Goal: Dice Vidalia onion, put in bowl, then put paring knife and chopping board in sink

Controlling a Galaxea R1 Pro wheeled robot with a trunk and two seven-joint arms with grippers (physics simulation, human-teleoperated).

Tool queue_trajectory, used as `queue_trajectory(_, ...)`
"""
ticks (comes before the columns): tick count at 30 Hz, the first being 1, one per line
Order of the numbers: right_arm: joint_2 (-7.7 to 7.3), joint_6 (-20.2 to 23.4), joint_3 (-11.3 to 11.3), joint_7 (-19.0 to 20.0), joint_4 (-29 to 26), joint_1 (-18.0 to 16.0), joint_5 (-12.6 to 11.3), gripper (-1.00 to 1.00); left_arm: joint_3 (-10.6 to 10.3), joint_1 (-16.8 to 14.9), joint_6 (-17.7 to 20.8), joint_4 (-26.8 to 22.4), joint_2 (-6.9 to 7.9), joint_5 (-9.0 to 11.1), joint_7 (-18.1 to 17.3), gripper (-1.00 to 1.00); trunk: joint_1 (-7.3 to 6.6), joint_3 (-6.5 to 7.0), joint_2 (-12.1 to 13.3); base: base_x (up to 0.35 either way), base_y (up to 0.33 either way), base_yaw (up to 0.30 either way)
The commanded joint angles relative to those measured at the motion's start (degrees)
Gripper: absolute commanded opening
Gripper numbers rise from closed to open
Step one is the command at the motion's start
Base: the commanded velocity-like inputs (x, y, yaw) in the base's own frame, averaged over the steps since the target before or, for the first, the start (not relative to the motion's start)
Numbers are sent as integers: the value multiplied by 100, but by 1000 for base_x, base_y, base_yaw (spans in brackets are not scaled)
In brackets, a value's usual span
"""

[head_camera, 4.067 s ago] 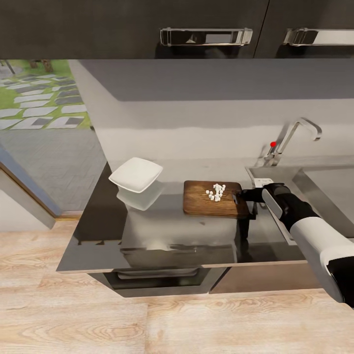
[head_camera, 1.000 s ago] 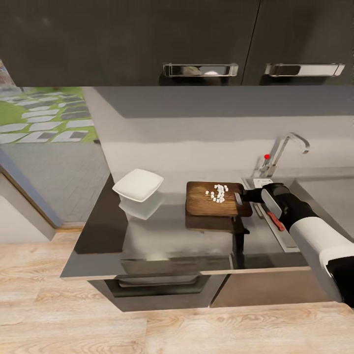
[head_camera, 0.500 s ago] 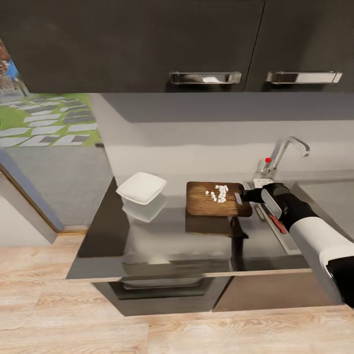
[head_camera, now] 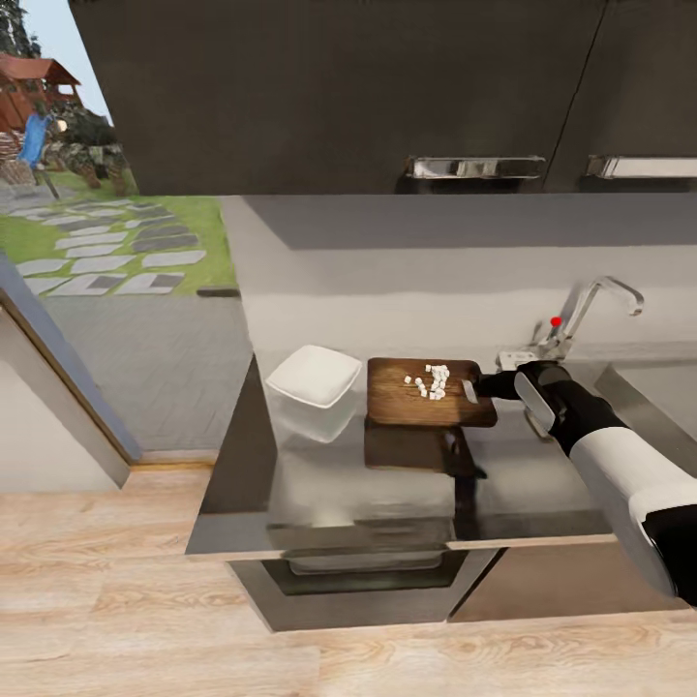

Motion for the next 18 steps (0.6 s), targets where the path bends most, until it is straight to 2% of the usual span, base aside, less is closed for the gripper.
queue_trajectory(1, -7, 20, 30, 1, -7, -8, -15, -100, -48, -8, -38, 25, -6, 41, -3, 100, 3, -1, -10, 0, 283, 0)
queue_trajectory(6, -7, 19, 30, 1, -7, -8, -15, -100, -48, -9, -39, 25, -6, 41, -3, 100, 3, 44, -10, 0, 145, 0)
queue_trajectory(18, -7, 20, 30, 1, -7, -8, -15, -100, -48, -9, -36, 25, -6, 41, -3, 100, 3, 152, -10, 0, 10, 0)
